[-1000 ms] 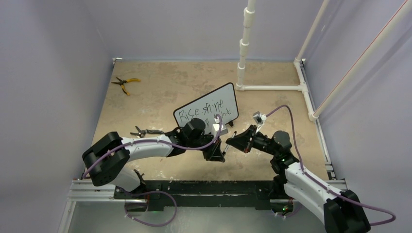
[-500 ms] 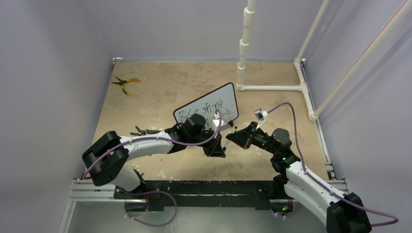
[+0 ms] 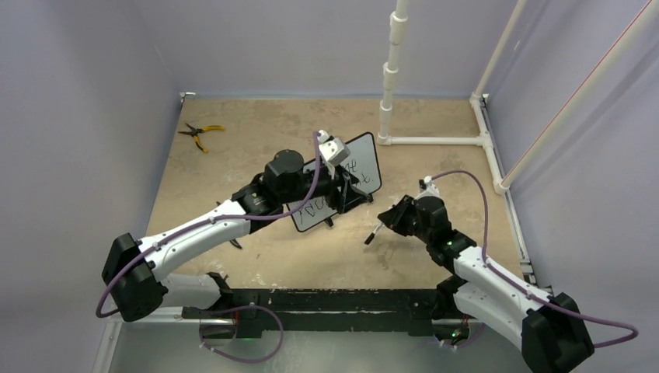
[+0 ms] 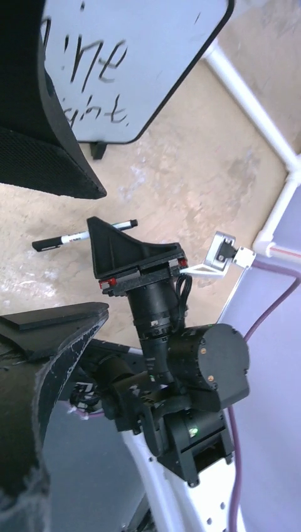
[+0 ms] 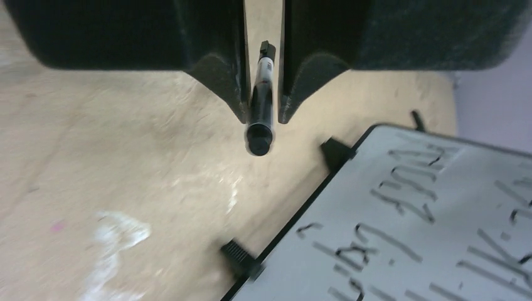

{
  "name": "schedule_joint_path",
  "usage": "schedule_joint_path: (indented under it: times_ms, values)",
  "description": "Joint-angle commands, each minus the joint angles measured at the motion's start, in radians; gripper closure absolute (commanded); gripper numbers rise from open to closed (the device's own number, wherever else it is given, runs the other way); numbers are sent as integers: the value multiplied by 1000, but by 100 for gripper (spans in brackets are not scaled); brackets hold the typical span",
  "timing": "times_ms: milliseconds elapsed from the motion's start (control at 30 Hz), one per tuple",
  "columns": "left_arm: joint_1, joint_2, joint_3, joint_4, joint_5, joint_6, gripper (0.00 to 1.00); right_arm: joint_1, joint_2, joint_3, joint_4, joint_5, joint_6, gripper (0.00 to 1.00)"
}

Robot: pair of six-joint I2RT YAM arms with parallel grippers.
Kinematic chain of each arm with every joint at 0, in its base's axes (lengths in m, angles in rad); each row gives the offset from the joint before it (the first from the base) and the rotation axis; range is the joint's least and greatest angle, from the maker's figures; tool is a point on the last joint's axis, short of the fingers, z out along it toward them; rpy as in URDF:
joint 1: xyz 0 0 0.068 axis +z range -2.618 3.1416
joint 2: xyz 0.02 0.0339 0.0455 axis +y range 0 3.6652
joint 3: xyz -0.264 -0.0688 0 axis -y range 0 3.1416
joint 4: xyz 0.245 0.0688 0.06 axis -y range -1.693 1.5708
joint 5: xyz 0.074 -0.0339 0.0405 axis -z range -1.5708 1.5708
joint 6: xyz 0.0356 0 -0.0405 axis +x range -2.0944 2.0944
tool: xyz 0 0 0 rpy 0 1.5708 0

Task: Write a sentence on the whiteboard
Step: Place the whiteboard marker at the center of the board, then reset both arms

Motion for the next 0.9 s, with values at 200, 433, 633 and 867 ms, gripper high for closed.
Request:
schedule_joint_path:
  times_ms: [200, 433, 633, 867]
  values:
    - [180, 27, 258, -291, -45, 23, 35, -121, 86, 144, -66, 305, -46, 31]
    - [395, -11, 356, -450, -255, 60, 29, -198, 53, 269, -113, 398, -183, 2]
    - [505, -98, 259, -455, -775, 115, 23, -198, -81, 272, 54, 478, -408, 1]
    - [506, -325, -64, -255, -938, 149, 19, -198, -317, 97, 371, 423, -679, 1]
